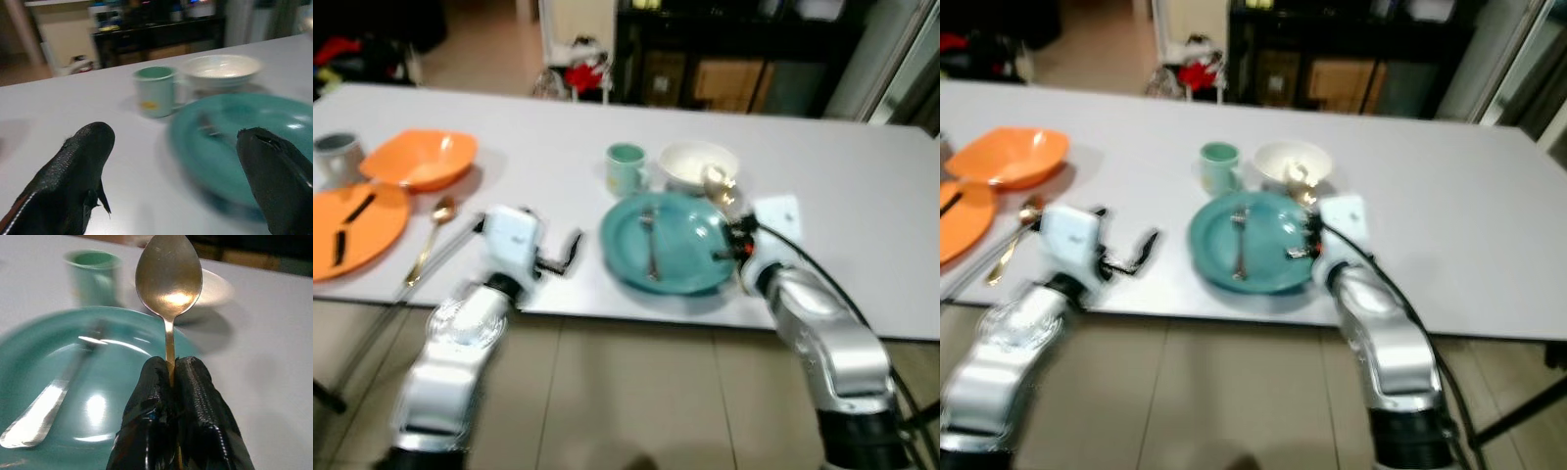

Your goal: Setting the table

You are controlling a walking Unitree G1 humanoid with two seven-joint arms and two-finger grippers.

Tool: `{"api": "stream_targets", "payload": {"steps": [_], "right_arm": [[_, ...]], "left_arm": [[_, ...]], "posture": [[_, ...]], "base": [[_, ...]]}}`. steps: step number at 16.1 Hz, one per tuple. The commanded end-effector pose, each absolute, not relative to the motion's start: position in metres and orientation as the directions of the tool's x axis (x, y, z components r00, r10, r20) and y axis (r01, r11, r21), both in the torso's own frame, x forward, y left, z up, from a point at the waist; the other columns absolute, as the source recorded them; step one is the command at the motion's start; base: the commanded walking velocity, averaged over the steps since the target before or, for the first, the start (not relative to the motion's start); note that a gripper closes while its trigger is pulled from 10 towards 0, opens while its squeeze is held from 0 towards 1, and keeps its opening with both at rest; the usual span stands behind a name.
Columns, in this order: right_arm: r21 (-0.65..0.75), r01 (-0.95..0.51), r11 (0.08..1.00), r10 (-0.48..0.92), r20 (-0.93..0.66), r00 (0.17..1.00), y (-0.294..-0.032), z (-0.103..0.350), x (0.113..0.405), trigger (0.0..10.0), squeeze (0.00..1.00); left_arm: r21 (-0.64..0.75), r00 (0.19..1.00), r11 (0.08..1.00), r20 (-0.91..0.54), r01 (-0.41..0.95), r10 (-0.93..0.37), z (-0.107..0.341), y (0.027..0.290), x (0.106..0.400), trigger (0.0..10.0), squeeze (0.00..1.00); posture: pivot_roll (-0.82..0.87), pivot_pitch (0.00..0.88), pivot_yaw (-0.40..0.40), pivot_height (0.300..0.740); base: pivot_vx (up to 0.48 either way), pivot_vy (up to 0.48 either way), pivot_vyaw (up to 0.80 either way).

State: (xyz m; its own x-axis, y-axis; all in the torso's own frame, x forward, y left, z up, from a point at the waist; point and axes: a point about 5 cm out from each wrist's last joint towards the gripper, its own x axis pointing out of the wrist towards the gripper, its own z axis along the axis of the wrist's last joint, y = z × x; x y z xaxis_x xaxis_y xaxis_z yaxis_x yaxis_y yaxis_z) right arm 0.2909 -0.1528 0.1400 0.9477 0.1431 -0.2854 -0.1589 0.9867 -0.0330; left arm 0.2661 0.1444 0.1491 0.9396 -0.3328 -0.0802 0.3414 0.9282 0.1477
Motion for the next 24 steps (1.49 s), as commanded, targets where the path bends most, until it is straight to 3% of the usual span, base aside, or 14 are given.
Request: {"api": "stream_targets", "payload": {"steps": [1, 8, 13, 24], "right_arm": [[-0.024, -0.168, 0.986, 0.156, -0.259, 0.953, -0.149, 0.147, 0.294, 10.0, 0.00], [-0.019, -0.162, 0.987, 0.145, -0.342, 0.928, -0.143, 0.132, 0.306, 10.0, 0.00], [0.049, -0.145, 0.988, 0.152, -0.432, 0.889, -0.134, 0.120, 0.329, 10.0, 0.00], [0.103, -0.129, 0.986, 0.164, -0.541, 0.825, -0.118, 0.104, 0.357, 10.0, 0.00]], "left_arm": [[0.174, 0.948, 0.932, -0.068, 0.317, -0.310, 0.155, 0.152, 0.269, 10.0, 0.00], [0.200, 0.917, 0.895, -0.096, 0.400, -0.388, 0.156, 0.149, 0.273, 10.0, 0.00], [0.217, 0.778, 0.747, -0.216, 0.628, -0.591, 0.154, 0.144, 0.265, 10.0, 0.00], [0.198, 0.703, 0.676, -0.271, 0.710, -0.658, 0.155, 0.144, 0.262, 10.0, 0.00]], "posture": [[0.11, 0.000, -0.021, 0.740], [0.11, 0.000, 0.006, 0.740], [0.12, 0.000, 0.023, 0.740], [0.13, 0.000, 0.021, 0.740]], "base": [[0.349, 0.000, 0.00], [0.148, 0.000, 0.00], [0.000, 0.000, 0.00], [0.000, 0.000, 0.00]]}}
